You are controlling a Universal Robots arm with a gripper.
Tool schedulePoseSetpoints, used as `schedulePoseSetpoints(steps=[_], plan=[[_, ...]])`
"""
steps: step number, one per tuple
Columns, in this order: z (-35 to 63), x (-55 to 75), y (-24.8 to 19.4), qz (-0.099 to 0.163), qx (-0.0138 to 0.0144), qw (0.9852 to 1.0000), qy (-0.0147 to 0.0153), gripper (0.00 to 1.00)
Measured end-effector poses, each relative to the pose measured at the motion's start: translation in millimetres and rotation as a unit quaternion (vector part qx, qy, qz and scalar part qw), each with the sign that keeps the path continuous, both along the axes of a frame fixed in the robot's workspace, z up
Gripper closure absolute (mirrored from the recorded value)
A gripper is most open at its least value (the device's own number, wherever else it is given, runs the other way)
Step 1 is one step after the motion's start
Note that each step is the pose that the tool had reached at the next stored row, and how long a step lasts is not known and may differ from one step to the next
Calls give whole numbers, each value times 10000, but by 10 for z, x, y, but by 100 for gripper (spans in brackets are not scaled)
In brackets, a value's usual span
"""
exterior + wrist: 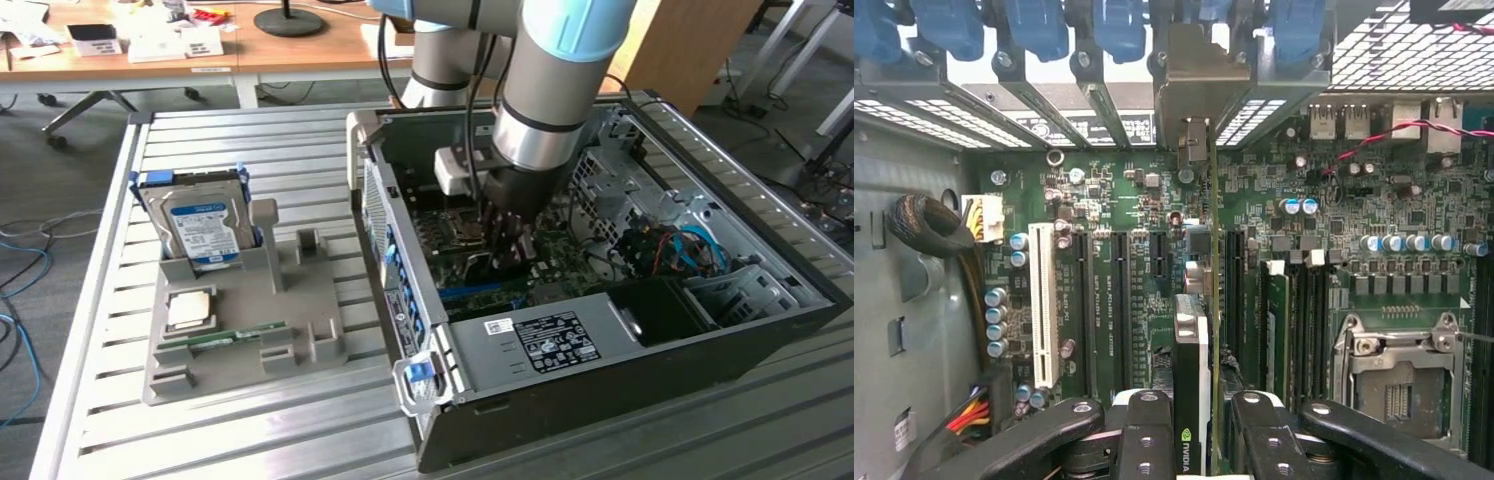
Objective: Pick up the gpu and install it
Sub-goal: 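Insert the gpu into the slot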
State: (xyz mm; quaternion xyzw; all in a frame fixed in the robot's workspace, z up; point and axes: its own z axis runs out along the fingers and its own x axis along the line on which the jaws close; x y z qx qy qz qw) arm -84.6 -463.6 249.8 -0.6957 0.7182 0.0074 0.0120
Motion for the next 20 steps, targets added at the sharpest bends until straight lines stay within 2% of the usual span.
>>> schedulePoseSetpoints(steps=[20], plan=[[-49, -5, 6, 0, -1, 10000, 2, 73]])
